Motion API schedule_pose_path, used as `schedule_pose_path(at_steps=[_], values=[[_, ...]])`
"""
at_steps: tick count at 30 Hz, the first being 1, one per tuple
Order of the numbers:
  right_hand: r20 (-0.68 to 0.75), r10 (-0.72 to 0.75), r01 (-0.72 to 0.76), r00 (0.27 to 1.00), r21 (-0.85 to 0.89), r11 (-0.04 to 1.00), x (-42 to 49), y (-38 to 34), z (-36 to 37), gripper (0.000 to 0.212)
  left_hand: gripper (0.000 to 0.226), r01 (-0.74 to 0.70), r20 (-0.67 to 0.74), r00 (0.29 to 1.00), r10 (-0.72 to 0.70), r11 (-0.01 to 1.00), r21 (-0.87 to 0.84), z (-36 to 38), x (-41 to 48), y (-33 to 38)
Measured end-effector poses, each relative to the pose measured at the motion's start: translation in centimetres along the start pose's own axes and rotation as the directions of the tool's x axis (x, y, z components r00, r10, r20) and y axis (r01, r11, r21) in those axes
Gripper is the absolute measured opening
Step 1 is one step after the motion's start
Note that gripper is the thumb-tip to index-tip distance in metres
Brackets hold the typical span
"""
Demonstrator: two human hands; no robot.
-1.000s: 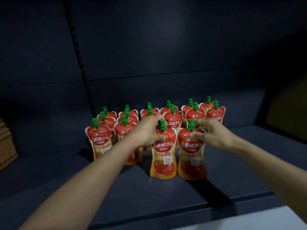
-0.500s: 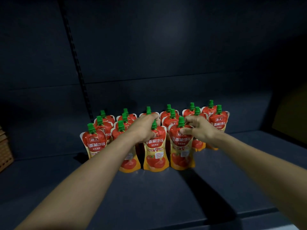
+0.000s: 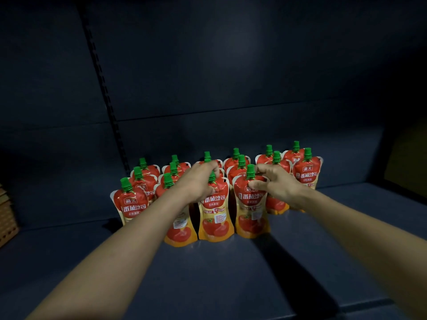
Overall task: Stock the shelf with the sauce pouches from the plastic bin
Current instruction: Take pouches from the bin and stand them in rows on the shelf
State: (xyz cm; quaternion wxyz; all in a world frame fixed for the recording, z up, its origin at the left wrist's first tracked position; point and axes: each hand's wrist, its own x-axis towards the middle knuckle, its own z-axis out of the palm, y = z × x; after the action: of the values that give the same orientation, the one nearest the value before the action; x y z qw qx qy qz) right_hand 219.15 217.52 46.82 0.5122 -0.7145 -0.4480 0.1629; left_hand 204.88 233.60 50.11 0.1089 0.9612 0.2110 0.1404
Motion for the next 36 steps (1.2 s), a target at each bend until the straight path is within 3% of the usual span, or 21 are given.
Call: schedule_pose_path(at_steps=[5,8,14,17,22,27,31,36], values=[[-0.013,0.063,-0.063,0.998,0.007,0.998,0.0,-0.1,0.2,0.023,0.037,-0.001,-0.003,1.0,0.001,1.0,0.021,0.0,-0.2,0.1],[-0.041,0.078,-0.08,0.996,-0.042,0.996,-0.3,-0.2,0.7,0.032,0.052,-0.014,-0.022,1.0,0.016,0.998,0.062,0.1,-0.6,0.2],[-0.256,0.038,-0.095,0.966,-0.215,0.972,-2.1,-0.4,1.5,0.054,0.073,-0.104,-0.245,0.955,0.166,0.963,0.248,0.5,-2.7,0.7],[-0.389,-0.012,-0.112,0.921,-0.293,0.95,-4.5,0.8,1.8,0.056,0.07,-0.193,-0.318,0.916,0.245,0.964,0.185,2.0,-4.9,1.5],[-0.49,-0.144,-0.093,0.86,-0.427,0.9,-12.3,2.6,2.5,0.053,0.069,-0.365,-0.358,0.87,0.34,0.931,-0.003,6.7,-9.2,4.6],[-0.67,-0.14,-0.239,0.729,-0.442,0.865,-23.8,4.2,3.4,0.042,0.057,-0.486,-0.316,0.858,0.404,0.837,-0.25,12.3,-14.1,9.9],[-0.766,-0.002,-0.411,0.642,-0.347,0.843,-32.7,6.9,2.5,0.04,0.054,-0.522,-0.124,0.849,0.514,0.781,-0.343,16.3,-17.7,16.1],[-0.835,0.18,-0.601,0.52,-0.207,0.772,-44.9,9.2,-0.4,0.038,0.052,-0.584,0.076,0.758,0.647,0.727,-0.362,21.4,-22.8,24.8]])
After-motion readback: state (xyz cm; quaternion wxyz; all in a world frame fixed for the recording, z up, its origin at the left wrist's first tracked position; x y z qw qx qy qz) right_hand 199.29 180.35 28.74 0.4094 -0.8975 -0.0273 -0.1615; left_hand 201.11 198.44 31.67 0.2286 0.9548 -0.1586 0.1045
